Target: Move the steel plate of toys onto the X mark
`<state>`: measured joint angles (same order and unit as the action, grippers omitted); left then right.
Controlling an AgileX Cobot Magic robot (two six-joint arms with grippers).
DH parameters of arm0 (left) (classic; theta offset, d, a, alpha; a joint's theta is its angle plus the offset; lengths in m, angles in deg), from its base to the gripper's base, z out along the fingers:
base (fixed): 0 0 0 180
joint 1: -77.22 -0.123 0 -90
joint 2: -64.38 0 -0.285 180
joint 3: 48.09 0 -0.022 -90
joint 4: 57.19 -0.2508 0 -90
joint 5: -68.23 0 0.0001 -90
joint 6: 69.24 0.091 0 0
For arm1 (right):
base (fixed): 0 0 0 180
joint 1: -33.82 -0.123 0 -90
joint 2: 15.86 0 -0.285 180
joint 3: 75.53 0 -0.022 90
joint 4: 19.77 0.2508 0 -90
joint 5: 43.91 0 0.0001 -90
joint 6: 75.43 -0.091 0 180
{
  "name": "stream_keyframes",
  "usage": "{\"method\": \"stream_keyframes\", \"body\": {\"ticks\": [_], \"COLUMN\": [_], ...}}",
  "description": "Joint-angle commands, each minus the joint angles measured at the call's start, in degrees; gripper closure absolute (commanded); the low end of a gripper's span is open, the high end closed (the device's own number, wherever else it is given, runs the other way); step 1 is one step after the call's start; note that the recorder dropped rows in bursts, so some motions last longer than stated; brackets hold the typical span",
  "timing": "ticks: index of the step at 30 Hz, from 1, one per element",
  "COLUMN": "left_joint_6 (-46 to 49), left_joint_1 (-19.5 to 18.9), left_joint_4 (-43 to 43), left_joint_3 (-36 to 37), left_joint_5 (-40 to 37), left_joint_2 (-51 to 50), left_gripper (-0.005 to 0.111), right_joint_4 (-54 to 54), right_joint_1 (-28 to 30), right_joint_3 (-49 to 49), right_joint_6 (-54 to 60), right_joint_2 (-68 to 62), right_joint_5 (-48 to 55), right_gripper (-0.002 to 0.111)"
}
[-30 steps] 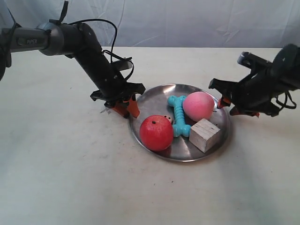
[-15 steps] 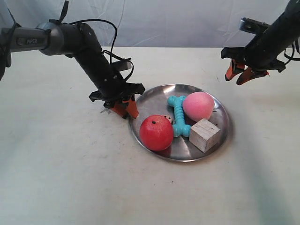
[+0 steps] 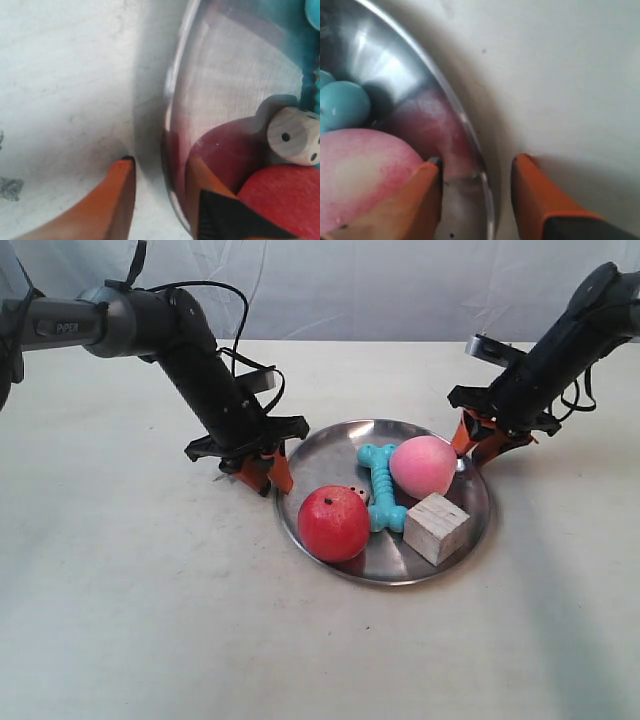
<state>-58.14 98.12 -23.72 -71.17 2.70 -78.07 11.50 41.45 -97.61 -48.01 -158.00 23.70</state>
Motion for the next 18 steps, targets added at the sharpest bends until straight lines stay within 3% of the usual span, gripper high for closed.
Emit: {"method": "stream_keyframes", "body": {"ticks": [1,18], "left_joint_6": [-1.8,-3.4], "left_joint_1": [0.4,3.8], "left_joint_4": [-1.6,-1.4], "left_joint_3": [0.2,2.3], "left_joint_5": [-1.2,3.1], "left_joint_2": [0.0,0.0], "left_gripper": [0.072,0.072], "right_joint_4": [2.5,6.8], "right_joint_1": [0.4,0.4], "right_joint_3": [-0.5,-0.5], "right_joint_6": [2.6,5.6], "right_joint_2": [-1.2,-5.3], "right_joint_5": [1.1,2.4], "right_gripper": [0.065,0.065]}}
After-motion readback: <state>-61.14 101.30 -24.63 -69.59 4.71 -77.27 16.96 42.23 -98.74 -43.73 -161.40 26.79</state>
